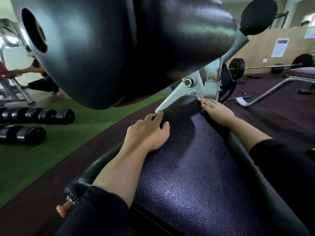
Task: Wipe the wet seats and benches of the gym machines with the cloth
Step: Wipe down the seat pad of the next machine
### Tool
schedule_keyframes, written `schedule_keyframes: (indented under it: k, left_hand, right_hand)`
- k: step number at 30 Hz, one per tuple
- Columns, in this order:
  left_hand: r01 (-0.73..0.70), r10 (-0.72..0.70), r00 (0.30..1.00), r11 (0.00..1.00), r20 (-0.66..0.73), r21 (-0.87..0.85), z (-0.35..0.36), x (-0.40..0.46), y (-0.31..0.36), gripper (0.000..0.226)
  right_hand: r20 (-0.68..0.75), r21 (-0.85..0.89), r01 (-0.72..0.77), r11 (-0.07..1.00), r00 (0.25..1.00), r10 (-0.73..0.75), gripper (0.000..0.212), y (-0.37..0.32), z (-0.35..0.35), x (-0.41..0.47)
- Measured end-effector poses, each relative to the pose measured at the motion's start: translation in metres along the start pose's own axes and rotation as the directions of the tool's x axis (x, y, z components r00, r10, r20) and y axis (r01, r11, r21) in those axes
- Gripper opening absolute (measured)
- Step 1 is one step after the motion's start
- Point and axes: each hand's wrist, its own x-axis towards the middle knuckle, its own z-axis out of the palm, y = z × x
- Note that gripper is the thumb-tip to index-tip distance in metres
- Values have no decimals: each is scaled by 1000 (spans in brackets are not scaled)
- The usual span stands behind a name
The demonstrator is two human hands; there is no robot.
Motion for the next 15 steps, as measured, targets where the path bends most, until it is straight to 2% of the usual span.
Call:
schedule_keyframes:
  k: [4, 7, 9, 12, 15]
  left_hand:
    - [1, -1, 1000, 1000, 5, -4, -1, 0, 1, 54]
    - [5, -5, 1000, 1000, 8, 2, -2, 0, 2, 54]
    - [9, -9, 1000, 1000, 10, 11, -1, -1, 3, 54]
    - [7, -7, 1000, 1000, 9, 7, 0, 1, 1, 54]
    - [5, -6, 1000, 1000, 6, 12, 0, 2, 0, 55]
  right_hand:
    - [-80, -40, 33, 999, 996, -36, 43, -32, 0, -40]
    - [-177, -25, 212, 977, 961, -213, 44, -71, 1, -27]
    - [-165, -25, 241, 970, 956, -241, 43, -88, 1, 0]
    - [-53, 1, 176, 984, 983, -175, 35, -83, -1, 42]
    - [-33, -98, 148, 984, 988, -152, 40, -54, -2, 52]
